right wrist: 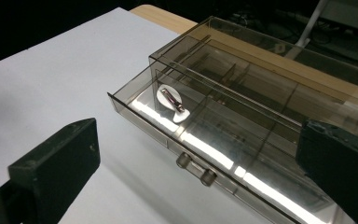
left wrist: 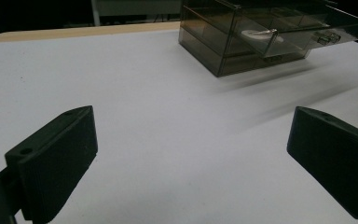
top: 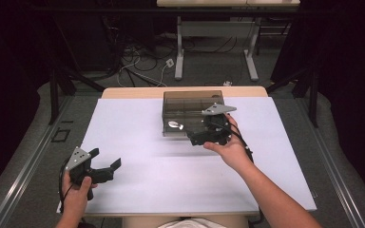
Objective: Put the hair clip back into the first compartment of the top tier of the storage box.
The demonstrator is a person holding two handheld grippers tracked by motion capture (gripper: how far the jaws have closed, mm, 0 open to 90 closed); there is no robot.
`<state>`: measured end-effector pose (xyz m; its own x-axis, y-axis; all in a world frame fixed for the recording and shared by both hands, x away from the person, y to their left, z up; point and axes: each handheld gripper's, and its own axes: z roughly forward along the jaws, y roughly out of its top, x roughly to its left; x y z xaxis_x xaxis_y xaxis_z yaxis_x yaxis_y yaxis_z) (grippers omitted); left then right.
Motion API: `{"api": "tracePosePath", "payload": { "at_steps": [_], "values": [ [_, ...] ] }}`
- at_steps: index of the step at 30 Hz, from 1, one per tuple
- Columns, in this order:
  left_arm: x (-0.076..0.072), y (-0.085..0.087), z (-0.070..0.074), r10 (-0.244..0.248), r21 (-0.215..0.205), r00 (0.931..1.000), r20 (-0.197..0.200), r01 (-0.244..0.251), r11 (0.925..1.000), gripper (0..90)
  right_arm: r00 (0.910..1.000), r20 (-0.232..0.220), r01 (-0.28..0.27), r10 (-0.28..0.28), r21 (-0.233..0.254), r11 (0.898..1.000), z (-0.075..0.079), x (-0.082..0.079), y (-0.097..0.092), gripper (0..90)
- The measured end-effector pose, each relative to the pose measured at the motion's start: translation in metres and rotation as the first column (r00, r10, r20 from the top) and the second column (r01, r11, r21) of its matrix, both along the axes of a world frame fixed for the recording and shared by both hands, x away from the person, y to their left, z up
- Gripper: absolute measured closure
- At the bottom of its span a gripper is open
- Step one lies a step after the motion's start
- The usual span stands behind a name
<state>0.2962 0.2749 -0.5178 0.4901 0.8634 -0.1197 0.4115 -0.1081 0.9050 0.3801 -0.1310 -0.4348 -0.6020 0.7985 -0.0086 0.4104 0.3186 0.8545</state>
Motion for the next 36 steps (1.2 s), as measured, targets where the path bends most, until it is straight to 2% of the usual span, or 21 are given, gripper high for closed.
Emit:
{"api": "tracePosePath", "payload": {
  "at_steps": [4, 12, 16, 18, 27, 36],
  "values": [
    [0.0, 0.0, 0.0, 0.0, -0.001, 1.0, 0.0, 0.0, 1.0, 1.9, 0.9998, 0.02, -0.004, 0.004, 0.009, 1.0, 0.0, -0.01, -0.011, 0.0],
    [-0.001, 0.0, 0.0, 0.0, -0.006, 1.0, 0.003, 0.0, 1.0, 1.9, 0.9981, 0.051, 0.032, -0.033, 0.025, 0.999, -0.002, -0.029, -0.034, 0.0],
    [-0.002, 0.0, 0.001, 0.0, -0.006, 1.0, 0.003, 0.0, 1.0, 1.9, 0.9976, 0.045, 0.051, -0.053, 0.044, 0.998, -0.005, -0.036, -0.047, 0.0],
    [-0.002, 0.0, 0.001, 0.001, -0.008, 1.0, 0.003, -0.001, 1.0, 1.9, 0.9958, 0.054, 0.07, -0.074, 0.074, 0.995, -0.007, -0.04, -0.053, 0.7],
    [-0.002, -0.001, 0.001, 0.002, -0.007, 1.0, 0.004, -0.002, 1.0, 1.9, 0.9903, 0.061, 0.118, -0.125, 0.105, 0.987, -0.018, -0.055, -0.081, 1.0],
    [-0.002, 0.0, 0.001, 0.003, -0.005, 1.0, 0.006, -0.003, 1.0, 1.9, 0.9834, 0.049, 0.169, -0.175, 0.097, 0.981, -0.03, -0.066, -0.105, 0.9]
  ]
}}
